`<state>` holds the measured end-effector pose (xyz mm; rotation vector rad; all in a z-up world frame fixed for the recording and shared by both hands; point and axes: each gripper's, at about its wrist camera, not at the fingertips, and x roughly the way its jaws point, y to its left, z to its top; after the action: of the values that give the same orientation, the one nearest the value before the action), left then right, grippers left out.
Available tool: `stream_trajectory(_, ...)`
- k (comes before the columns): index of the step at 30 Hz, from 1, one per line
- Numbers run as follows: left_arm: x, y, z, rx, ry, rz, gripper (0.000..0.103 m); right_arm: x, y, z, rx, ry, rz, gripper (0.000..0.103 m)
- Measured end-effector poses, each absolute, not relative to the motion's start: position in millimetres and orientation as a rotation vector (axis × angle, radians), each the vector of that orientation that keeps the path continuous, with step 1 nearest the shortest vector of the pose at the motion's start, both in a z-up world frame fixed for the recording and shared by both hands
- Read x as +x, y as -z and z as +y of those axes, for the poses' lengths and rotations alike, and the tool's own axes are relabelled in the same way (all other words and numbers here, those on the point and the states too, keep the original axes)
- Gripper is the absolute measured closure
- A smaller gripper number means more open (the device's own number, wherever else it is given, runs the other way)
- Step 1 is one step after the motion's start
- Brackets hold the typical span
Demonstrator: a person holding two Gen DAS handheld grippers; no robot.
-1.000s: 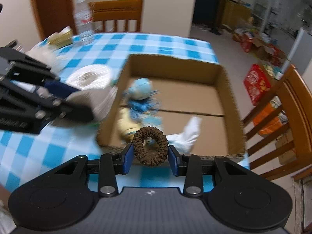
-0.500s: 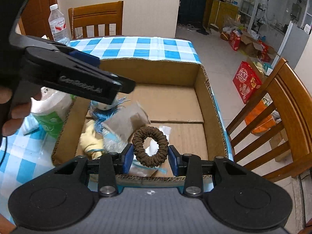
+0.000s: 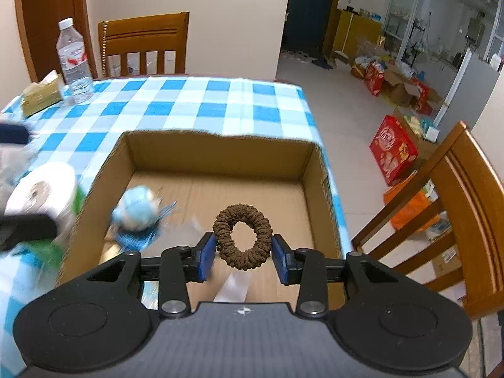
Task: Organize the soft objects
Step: 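Carry the hair tie into the box and open the right tool while the left tool drops the pouch in, then grasp the blue face mask with the right tool while the left tool moves to the white mesh pouf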
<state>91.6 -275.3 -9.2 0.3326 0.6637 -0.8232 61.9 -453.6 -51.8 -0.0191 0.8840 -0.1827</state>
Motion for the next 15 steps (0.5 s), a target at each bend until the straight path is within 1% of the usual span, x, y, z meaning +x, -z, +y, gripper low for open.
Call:
stream_trajectory(1, 89, 8, -271, 0.329, 0.817, 0.658, 0.002, 67, 51, -455, -0.019, 0.191, 0.882, 0.045)
stream_trajectory(2, 86, 7, -267, 0.328, 0.810, 0.655, 0.002, 71, 50, -455, -0.014, 0.199, 0.880, 0.030)
stream_trajectory(3, 84, 7, -265, 0.329, 0.803, 0.653, 0.002, 72, 48, -455, -0.010, 0.203, 0.872, 0.022)
stream_trajectory(4, 82, 7, -261, 0.331, 0.798, 0.649, 0.001, 72, 45, -453, -0.006, 0.204, 0.856, 0.010)
stream_trajectory(5, 80, 6, -258, 0.334, 0.789, 0.643, 0.001, 72, 43, -450, -0.001, 0.205, 0.843, 0.001)
stream_trajectory(15, 66, 11, -224, 0.345, 0.748, 0.670, 0.001, 56, 26, -410, 0.001, 0.153, 0.825, 0.000)
